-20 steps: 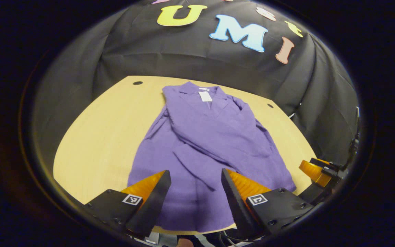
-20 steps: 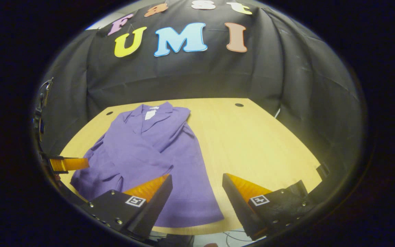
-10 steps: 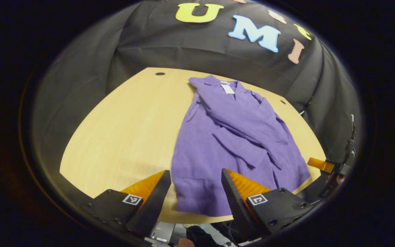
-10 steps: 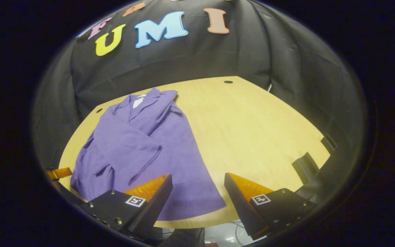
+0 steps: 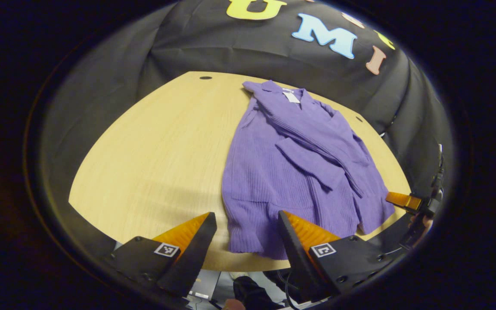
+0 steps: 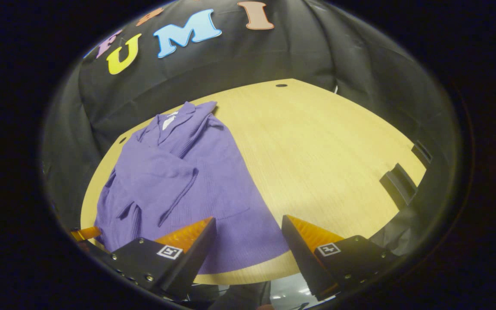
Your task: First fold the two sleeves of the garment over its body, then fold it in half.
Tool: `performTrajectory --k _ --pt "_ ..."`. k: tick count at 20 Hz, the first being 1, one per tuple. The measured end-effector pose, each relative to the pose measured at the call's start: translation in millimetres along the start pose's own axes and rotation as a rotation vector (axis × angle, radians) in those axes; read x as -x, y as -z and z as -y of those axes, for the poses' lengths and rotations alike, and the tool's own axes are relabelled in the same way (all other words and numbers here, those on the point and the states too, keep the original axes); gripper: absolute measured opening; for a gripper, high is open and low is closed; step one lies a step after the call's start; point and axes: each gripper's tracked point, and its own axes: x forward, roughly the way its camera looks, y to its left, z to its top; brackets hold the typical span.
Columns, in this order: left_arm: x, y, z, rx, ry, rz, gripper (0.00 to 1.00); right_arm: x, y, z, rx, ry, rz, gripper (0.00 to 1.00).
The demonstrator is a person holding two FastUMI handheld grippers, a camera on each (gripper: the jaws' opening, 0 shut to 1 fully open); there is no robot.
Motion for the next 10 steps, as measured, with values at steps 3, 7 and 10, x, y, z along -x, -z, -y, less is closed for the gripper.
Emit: performTrajectory --k 3,7,10 --pt "-1 4 14 -0.009 0.019 -0.002 0.96 -1 6 -6 0.047 -0.005 -0.009 1.0" --pt "-7 10 27 -0.088 0.012 -0.011 0.96 -4 16 -10 0.186 0.041 -0.034 1.0" --pt "-11 14 21 -0.172 -0.037 -0.007 0.83 -5 16 -16 0.219 0.046 -0.037 0.94"
